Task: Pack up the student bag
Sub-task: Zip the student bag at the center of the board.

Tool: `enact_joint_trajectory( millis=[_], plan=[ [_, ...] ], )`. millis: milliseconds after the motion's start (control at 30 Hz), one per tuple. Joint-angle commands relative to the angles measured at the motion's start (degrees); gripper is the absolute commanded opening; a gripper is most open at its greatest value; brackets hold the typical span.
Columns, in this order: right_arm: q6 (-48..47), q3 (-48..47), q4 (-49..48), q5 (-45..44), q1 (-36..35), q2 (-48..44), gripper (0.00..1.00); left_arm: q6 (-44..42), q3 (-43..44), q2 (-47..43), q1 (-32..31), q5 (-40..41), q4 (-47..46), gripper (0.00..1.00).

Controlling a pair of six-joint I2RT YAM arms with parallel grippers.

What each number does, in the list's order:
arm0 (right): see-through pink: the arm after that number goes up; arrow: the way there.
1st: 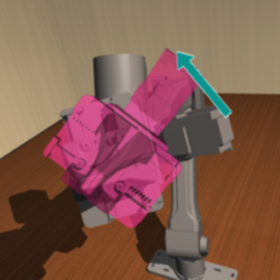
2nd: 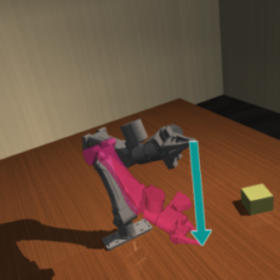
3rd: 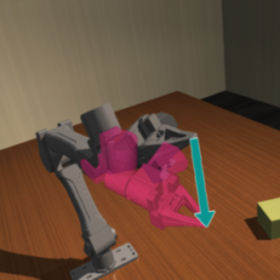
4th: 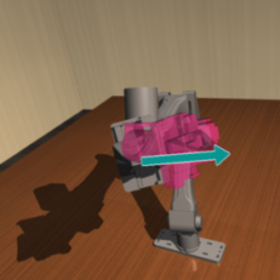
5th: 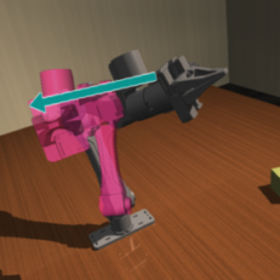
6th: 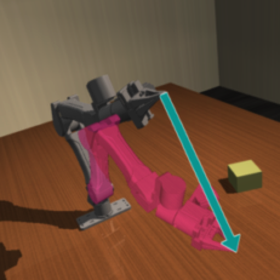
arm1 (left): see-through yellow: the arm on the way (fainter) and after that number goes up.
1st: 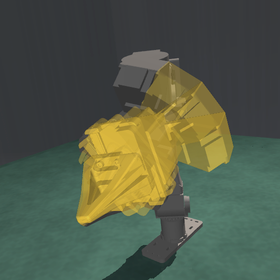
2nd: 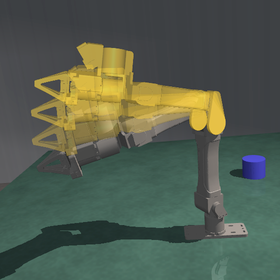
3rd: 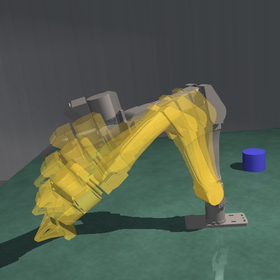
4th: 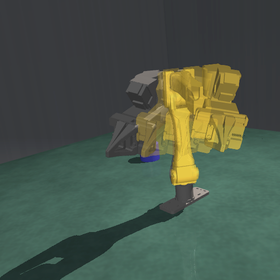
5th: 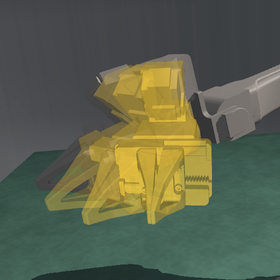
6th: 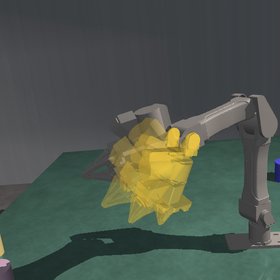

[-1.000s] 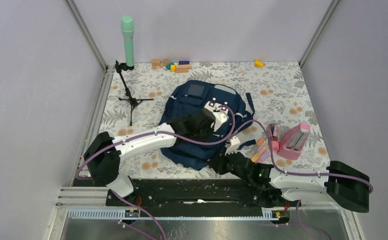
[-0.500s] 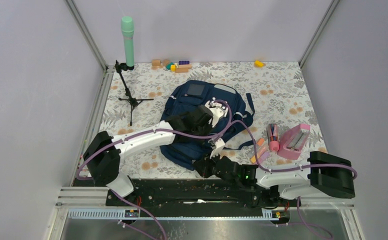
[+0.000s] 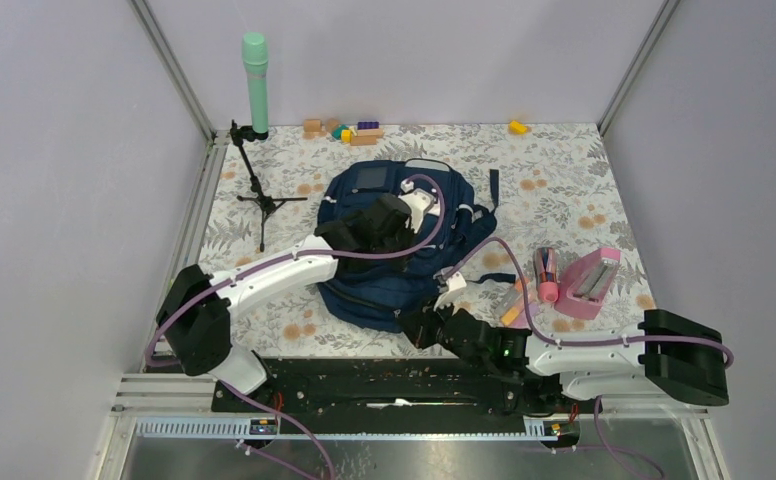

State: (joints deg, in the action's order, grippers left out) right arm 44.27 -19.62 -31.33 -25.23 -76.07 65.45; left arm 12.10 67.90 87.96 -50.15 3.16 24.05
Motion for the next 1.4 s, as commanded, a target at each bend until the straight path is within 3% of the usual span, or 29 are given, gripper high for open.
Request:
enact_joint_trajectory(
  millis=[0, 167, 500, 700, 733, 867, 900, 1000, 1167, 1367],
  plan=[
    [0.2, 0.3, 0.0, 2.8, 1.3, -2.3, 0.11, 4.3, 0.9, -3.2, 2.4, 2.6, -9.9, 0.0],
    [-0.5, 1.1, 3.5, 8.6, 8.4, -5.1, 0.0, 8.0, 1.9, -4.1, 2.1, 2.8, -11.6, 0.0],
    [-10.3, -1.3, 15.9, 20.1, 22.1, -12.4, 0.0, 15.8, 7.2, 1.5, 1.6, 5.9, -16.1, 0.0],
    [-14.3, -2.5, 21.0, 24.6, 26.5, -15.6, 0.0, 17.6, 7.4, 2.7, 1.6, 4.7, -20.2, 0.0],
    [-14.5, -2.5, 21.5, 25.0, 26.9, -15.8, 0.0, 16.4, 7.4, 2.6, 1.6, 3.4, -20.3, 0.05],
    [-14.5, -2.3, 21.6, 26.7, 27.6, -16.1, 0.0, 10.8, 5.6, -0.9, 1.7, 2.5, -17.4, 0.68],
    [-14.4, -2.2, 21.6, 26.9, 27.6, -15.9, 0.0, 10.0, 4.4, -2.3, 1.7, 3.4, -16.5, 0.78],
    [-13.8, -1.4, 20.2, 27.8, 27.8, -15.5, 0.0, 10.8, -0.4, -8.2, 2.2, 7.3, -13.9, 0.94],
    [-13.0, -1.0, 19.1, 28.6, 27.9, -14.7, 0.0, 18.5, -11.0, -19.1, 6.0, 12.8, -10.4, 0.99],
    [-11.7, -0.6, 18.2, 29.4, 27.9, -14.2, 0.0, 26.6, -24.6, -26.1, 18.4, 1.8, -15.4, 0.99]
  ],
)
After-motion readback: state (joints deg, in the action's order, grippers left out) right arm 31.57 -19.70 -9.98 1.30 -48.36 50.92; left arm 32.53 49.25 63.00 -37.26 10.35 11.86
